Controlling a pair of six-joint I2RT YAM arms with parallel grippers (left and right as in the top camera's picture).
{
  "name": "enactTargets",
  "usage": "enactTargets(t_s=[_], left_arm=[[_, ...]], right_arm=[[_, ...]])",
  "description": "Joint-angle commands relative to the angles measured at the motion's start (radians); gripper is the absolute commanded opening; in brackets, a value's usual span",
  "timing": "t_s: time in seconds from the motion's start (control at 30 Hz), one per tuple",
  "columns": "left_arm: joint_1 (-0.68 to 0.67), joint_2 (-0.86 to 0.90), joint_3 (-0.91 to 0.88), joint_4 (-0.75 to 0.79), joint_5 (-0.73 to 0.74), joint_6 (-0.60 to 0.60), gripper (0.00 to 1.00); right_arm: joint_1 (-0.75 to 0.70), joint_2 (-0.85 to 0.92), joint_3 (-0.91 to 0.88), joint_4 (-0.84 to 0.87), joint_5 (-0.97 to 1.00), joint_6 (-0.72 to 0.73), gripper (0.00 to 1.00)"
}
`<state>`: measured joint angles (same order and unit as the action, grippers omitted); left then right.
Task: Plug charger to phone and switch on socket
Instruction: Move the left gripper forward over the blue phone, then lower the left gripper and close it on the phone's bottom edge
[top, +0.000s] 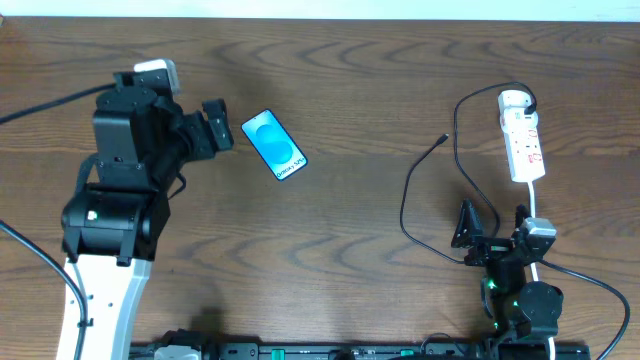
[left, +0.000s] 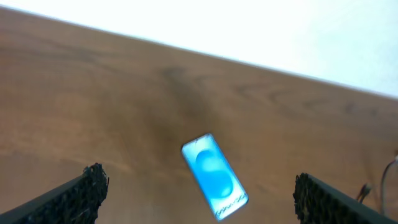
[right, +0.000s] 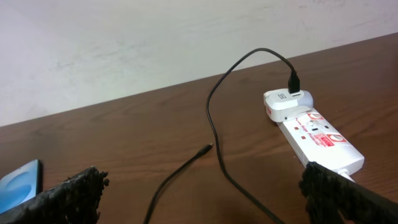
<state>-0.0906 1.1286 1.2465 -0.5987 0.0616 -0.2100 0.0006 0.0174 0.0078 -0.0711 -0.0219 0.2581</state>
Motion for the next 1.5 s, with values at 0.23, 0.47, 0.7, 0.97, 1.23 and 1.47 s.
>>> enactTargets(t_s=[0.23, 0.47, 0.7, 0.97, 1.23, 1.47], left_arm=[[-0.108, 0.329, 0.306, -0.019, -0.002, -0.098, 0.98], [-0.164, 0.398, 0.359, -0.059, -0.002, -0.098, 0.98], [-0.164, 0.4, 0.359, -0.102, 0.003, -0.104, 0.98], [-0.202, 0.412, 0.359, -0.097, -0.192, -0.386, 0.98], [-0.256, 0.533, 0.447, -0.174, -0.284, -0.47, 0.98], [-0.255, 0.671, 0.475, -0.301, -0.283, -0.537, 0.98]], right_arm=[[0.008, -0.006, -0.002, -0.004, 0.009, -0.012, 0.99], [0.008, -0.006, -0.002, -0.004, 0.009, -0.012, 0.99], [0.008, -0.006, -0.003, -0.004, 0.009, -0.012, 0.99], [0.008, -0.006, -0.002, -0.004, 0.009, -0.012, 0.99], [0.008, -0.006, -0.002, -0.004, 0.009, -0.012, 0.99], [0.008, -0.006, -0.002, -0.004, 0.009, -0.012, 0.99]])
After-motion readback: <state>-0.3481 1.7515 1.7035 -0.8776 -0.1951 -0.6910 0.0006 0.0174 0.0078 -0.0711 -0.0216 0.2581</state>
